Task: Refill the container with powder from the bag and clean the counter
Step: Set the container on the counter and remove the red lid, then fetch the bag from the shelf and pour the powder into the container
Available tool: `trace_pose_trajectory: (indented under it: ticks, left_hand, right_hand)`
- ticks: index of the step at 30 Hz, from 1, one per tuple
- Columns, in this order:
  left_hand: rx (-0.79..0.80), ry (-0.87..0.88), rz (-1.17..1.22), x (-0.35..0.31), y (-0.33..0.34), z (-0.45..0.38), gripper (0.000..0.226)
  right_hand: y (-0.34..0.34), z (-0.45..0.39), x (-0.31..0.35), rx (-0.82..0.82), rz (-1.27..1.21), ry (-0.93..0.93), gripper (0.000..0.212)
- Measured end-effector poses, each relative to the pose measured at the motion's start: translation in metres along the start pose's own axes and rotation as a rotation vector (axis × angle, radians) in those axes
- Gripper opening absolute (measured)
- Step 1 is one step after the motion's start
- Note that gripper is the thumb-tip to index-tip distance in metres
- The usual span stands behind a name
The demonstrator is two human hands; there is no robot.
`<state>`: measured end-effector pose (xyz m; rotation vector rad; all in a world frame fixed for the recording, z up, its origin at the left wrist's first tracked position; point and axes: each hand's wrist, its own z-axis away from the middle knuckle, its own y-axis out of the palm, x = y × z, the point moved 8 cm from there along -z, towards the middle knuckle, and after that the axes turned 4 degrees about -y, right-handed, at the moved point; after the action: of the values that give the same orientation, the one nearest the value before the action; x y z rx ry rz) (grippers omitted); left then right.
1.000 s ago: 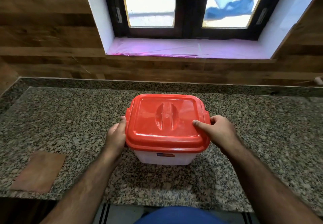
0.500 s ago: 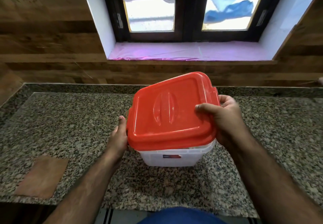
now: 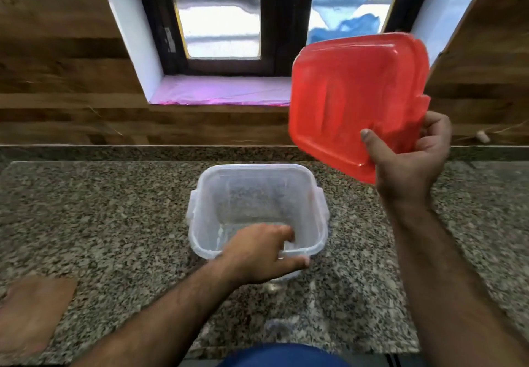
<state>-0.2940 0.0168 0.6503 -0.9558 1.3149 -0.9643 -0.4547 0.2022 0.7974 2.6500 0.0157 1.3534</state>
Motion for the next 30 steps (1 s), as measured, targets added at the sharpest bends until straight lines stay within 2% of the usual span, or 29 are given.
trace_pose_trajectory:
  ticks: [3, 6, 11, 14, 15, 16, 18, 20, 21, 24, 25, 27, 28, 30]
  left_hand:
    - [0.059, -0.007, -0.156, -0.006, 0.017, -0.011, 0.056]
    - [0.064, 0.004, -0.149, -0.005, 0.019, -0.012, 0.053]
    - [0.061, 0.023, -0.127, -0.006, 0.018, -0.009, 0.051]
    - [0.036, 0.032, -0.142, -0.005, 0.02, -0.008, 0.052]
    - [0.031, 0.033, -0.146, -0.005, 0.021, -0.009, 0.051]
    - [0.024, 0.034, -0.151, -0.004, 0.021, -0.009, 0.05]
    - [0.008, 0.04, -0.168, -0.005, 0.022, -0.01, 0.048]
    - [-0.001, 0.039, -0.181, -0.005, 0.021, -0.01, 0.05]
    - [-0.004, 0.034, -0.181, -0.004, 0.02, -0.011, 0.05]
    - [0.0, 0.017, -0.168, -0.002, 0.02, -0.012, 0.049]
    - [0.004, 0.014, -0.167, -0.002, 0.02, -0.012, 0.049]
    - [0.001, 0.012, -0.16, -0.003, 0.019, -0.012, 0.05]
    - [-0.018, 0.014, -0.154, -0.004, 0.017, -0.01, 0.054]
    - [-0.113, 0.023, -0.139, -0.007, 0.008, -0.005, 0.068]
  right_hand:
    - [-0.013, 0.0, -0.008, 0.046, 0.144, -0.104, 0.059]
    - [-0.026, 0.01, -0.036, 0.137, 0.42, -0.16, 0.047]
    - [-0.046, 0.059, -0.11, 0.418, 0.868, -0.206, 0.036]
    - [-0.058, 0.098, -0.137, 0.601, 0.953, -0.363, 0.011]
    - [-0.065, 0.112, -0.147, 0.663, 0.97, -0.383, 0.011]
    - [-0.076, 0.125, -0.163, 0.722, 0.986, -0.379, 0.016]
    - [-0.1, 0.148, -0.193, 0.855, 1.073, -0.259, 0.009]
    - [-0.124, 0.168, -0.224, 0.99, 1.172, -0.105, 0.031]
    - [-0.13, 0.176, -0.234, 1.063, 1.187, -0.026, 0.034]
    - [-0.13, 0.192, -0.248, 1.286, 1.192, 0.043, 0.025]
    - [-0.129, 0.194, -0.249, 1.348, 1.183, 0.059, 0.028]
    - [-0.126, 0.191, -0.248, 1.338, 1.128, 0.085, 0.038]
    - [-0.122, 0.183, -0.242, 1.247, 1.052, 0.091, 0.041]
    - [-0.104, 0.155, -0.218, 0.962, 0.868, 0.092, 0.04]
